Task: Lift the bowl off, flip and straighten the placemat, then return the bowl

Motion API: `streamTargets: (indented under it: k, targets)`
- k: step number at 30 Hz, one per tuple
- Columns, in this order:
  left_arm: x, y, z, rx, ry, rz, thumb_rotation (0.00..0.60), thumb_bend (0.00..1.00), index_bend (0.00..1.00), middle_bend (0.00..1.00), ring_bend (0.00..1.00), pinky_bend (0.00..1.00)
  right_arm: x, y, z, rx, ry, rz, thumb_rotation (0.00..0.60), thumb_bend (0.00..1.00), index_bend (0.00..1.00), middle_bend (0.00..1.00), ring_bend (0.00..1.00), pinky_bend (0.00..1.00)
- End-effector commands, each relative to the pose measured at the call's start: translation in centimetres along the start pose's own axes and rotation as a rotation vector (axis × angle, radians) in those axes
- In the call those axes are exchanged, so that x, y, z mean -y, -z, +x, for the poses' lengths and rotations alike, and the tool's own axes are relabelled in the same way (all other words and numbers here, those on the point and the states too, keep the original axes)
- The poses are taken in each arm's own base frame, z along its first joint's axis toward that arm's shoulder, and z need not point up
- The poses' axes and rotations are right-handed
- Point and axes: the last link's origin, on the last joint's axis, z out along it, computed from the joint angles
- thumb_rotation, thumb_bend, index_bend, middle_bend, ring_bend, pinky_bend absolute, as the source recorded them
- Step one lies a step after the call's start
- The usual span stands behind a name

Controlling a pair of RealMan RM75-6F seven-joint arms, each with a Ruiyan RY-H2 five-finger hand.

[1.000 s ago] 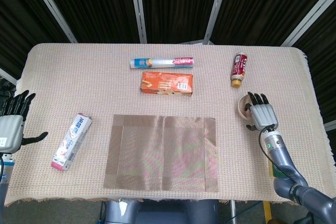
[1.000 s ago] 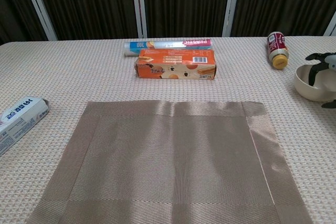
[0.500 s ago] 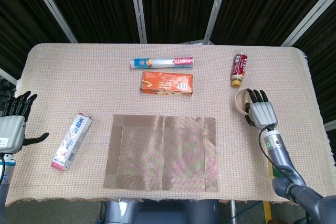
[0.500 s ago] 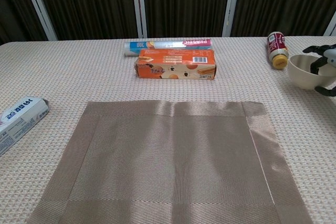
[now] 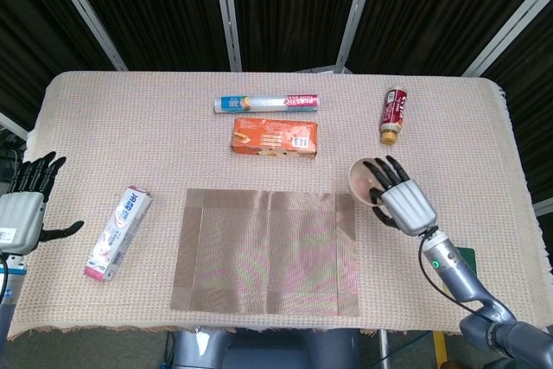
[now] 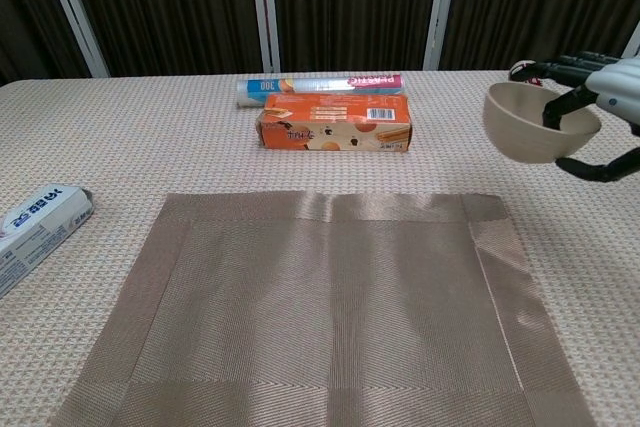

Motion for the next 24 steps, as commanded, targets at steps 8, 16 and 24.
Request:
streamTargets:
  k: [8,16,24]
  targets:
    - [0.2,0.1,0.2,-0.002,0.004,0.009,0.600,0.00,0.00,0.00,0.00,0.00,11.5,-2.4,0.7,0.062,0.084,0.390,0.600,0.38,0.63,0.05,0.00,0.00]
    - [1.0,-0.1,0.3,0.004,0.010,0.034,0.600,0.00,0.00,0.00,0.00,0.00,15.7,-4.7,-0.6,0.086,0.127,0.458,0.600,0.37,0.63,0.05,0.00,0.00]
    - [1.1,0.0,0.3,0.007,0.010,0.034,0.600,0.00,0.00,0.00,0.00,0.00,17.1,-5.8,-2.0,0.074,0.159,0.479,0.600,0.36,0.63,0.05,0.00,0.00]
